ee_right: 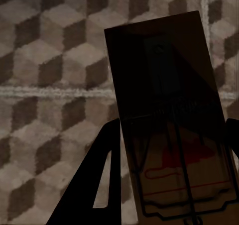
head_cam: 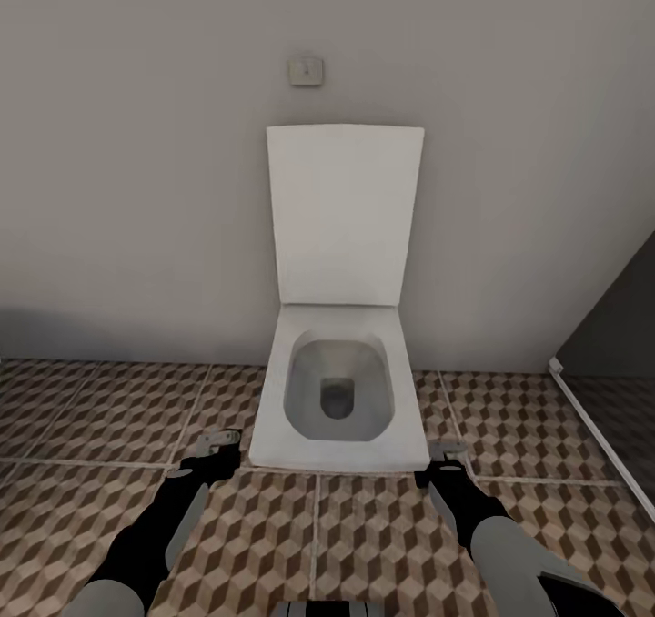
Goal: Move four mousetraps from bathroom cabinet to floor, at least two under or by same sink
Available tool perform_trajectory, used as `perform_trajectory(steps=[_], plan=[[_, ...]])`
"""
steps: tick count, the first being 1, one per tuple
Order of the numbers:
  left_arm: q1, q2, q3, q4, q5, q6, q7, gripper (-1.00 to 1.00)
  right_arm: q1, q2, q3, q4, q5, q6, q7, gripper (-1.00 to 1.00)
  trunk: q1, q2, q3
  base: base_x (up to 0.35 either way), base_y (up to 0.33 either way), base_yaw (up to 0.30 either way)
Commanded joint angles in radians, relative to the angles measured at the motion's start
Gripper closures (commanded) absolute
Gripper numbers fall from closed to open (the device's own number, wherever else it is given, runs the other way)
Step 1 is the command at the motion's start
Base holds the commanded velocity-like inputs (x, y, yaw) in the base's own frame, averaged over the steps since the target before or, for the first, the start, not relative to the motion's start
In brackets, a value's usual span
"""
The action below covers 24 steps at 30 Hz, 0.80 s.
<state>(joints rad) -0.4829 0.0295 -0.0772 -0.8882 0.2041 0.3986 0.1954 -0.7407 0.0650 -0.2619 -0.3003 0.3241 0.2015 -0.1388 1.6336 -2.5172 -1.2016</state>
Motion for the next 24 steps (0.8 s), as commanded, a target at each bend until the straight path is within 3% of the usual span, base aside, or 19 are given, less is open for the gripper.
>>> perform_trajectory(steps=[1,10,24], plan=[[0.0,0.0,-0.006,-0.002,0.008,0.004,0.013,1.0,0.0,0.001,-0.005,-0.002,0.009,0.006,0.001,1.0,0.0,0.0,-0.001,0.211,-0.145,0.0],[0.0,-0.002,-0.006,-0.002,0.008,0.004,0.013,1.0,0.0,0.0,-0.005,-0.002,0.009,0.001,0.001,1.0,0.0,0.0,-0.001,0.205,-0.135,0.0],[0.0,0.002,-0.003,-0.001,0.008,0.005,0.012,1.0,0.0,-0.003,-0.006,-0.002,0.009,-0.002,0.001,1.0,0.0,0.0,-0.001,0.04,-0.009,0.0]])
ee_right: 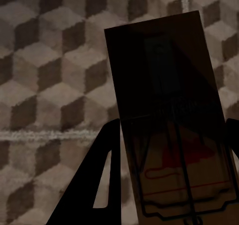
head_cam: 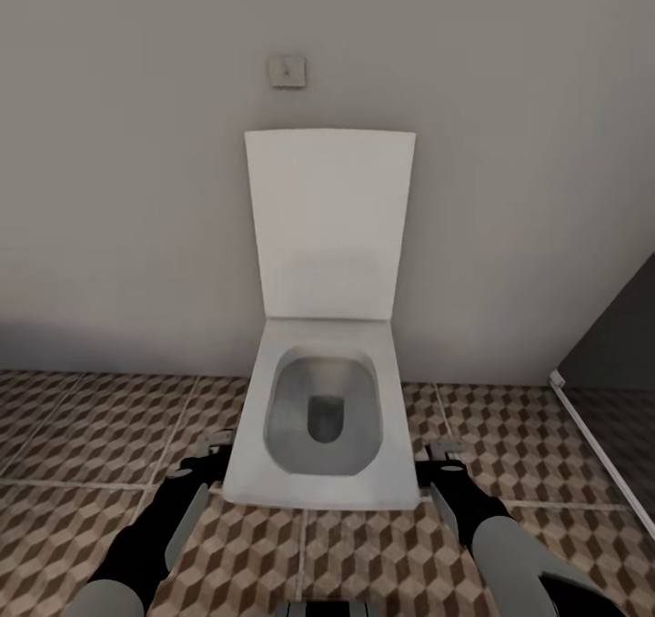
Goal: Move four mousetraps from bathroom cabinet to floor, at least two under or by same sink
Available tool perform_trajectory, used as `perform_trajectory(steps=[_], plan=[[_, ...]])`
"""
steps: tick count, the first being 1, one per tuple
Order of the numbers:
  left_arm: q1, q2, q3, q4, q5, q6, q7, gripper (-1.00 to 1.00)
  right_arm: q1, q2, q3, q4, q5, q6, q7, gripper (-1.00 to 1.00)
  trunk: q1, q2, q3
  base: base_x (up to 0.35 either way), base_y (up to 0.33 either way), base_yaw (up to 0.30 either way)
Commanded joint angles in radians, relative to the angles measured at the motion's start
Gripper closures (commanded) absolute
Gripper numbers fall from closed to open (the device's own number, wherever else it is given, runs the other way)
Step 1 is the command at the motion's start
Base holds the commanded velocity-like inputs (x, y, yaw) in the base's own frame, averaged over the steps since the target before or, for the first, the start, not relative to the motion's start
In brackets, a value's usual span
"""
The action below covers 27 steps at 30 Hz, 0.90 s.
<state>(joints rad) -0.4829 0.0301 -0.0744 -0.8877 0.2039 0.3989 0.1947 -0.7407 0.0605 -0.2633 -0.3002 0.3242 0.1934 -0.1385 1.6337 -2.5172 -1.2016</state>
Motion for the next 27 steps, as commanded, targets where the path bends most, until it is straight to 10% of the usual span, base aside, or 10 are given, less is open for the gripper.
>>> perform_trajectory(steps=[1,27], plan=[[0.0,0.002,-0.006,-0.001,0.008,0.005,0.013,1.0,0.0,0.001,-0.005,-0.002,0.009,0.006,0.0,1.0,0.0,0.0,-0.001,0.185,0.075,0.0],[0.0,-0.001,-0.007,-0.001,0.008,0.005,0.014,1.0,0.0,0.0,-0.003,-0.002,0.009,0.006,0.001,1.0,0.0,0.0,-0.001,0.113,0.027,0.0]])
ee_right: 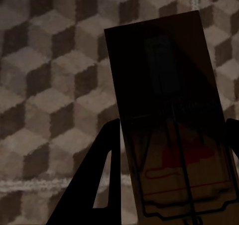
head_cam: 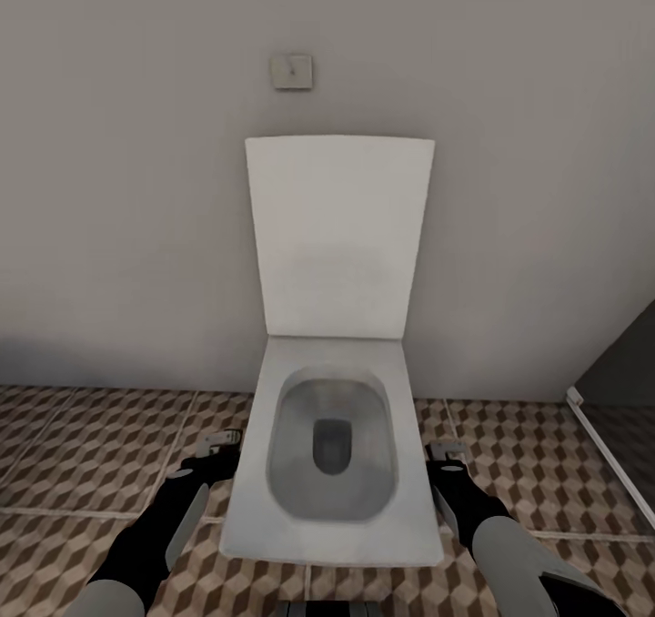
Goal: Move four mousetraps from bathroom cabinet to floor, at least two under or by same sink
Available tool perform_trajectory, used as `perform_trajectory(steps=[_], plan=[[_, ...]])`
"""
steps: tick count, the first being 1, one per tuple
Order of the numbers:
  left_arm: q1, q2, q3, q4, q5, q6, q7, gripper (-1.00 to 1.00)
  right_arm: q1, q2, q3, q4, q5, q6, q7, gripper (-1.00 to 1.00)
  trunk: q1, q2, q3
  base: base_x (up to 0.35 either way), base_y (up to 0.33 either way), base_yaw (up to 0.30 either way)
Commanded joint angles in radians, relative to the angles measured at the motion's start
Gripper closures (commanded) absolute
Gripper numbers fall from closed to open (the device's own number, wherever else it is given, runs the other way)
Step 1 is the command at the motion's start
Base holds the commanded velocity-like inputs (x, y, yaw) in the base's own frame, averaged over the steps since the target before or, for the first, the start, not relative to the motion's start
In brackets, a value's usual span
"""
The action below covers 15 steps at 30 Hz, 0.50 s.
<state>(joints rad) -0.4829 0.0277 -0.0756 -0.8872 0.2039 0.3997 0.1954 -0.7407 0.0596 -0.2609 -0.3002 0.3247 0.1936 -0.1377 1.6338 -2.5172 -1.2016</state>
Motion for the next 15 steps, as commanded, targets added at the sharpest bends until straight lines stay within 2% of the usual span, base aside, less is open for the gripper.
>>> perform_trajectory(steps=[1,15], plan=[[0.0,0.001,-0.006,-0.002,0.008,0.004,0.013,1.0,0.0,0.001,-0.005,-0.002,0.009,0.006,0.001,1.0,0.0,0.0,-0.001,0.041,0.0,0.0],[0.0,0.001,-0.007,-0.002,0.008,0.005,0.014,1.0,0.0,0.0,-0.007,-0.002,0.008,0.018,0.001,1.0,0.0,0.0,-0.001,0.007,0.0,0.0]])
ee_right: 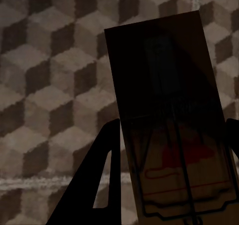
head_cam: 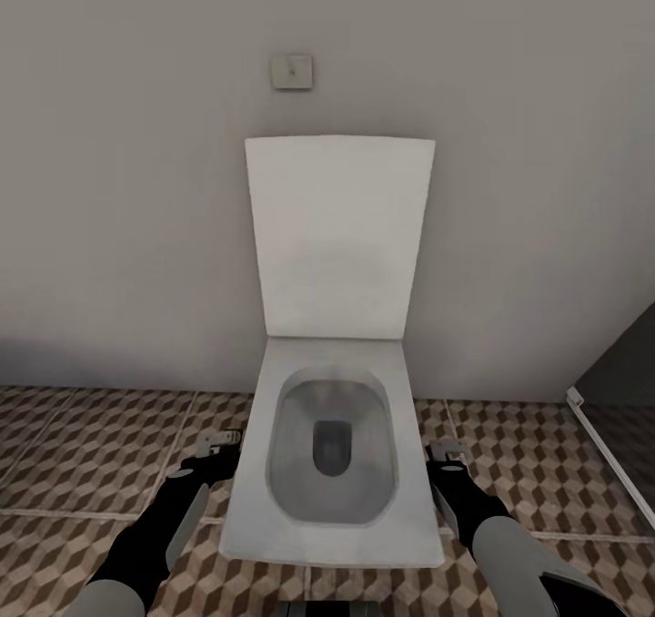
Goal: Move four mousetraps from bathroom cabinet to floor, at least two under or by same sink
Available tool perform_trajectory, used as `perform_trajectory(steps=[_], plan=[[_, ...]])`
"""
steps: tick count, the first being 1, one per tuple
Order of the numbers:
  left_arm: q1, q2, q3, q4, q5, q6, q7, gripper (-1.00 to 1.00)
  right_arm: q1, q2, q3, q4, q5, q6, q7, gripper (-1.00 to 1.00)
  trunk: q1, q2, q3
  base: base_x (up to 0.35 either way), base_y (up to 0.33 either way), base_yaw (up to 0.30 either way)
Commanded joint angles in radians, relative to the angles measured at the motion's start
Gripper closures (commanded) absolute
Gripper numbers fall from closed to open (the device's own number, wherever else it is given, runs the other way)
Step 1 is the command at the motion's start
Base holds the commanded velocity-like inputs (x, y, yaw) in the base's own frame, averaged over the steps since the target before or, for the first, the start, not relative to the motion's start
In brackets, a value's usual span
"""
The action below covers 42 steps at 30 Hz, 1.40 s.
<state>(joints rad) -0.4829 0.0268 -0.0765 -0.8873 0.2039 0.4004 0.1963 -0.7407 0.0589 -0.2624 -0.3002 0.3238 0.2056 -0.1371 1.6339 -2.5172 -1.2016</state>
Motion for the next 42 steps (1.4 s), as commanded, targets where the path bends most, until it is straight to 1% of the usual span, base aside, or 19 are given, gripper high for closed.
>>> perform_trajectory(steps=[1,11,42], plan=[[0.0,0.001,-0.005,-0.002,0.008,0.004,0.013,1.0,0.0,0.001,-0.005,-0.002,0.008,0.007,0.001,1.0,0.0,0.0,-0.001,0.0,0.0,0.0],[0.0,0.001,-0.006,-0.001,0.006,0.005,0.014,1.0,0.0,0.001,-0.005,-0.002,0.01,0.007,0.001,1.0,0.0,0.0,-0.001,0.104,0.0,0.0],[0.0,0.001,-0.008,-0.001,0.003,0.003,0.011,1.0,0.0,0.001,-0.003,-0.003,0.011,-0.002,0.002,1.0,0.0,0.0,-0.001,0.024,-0.003,0.0]])
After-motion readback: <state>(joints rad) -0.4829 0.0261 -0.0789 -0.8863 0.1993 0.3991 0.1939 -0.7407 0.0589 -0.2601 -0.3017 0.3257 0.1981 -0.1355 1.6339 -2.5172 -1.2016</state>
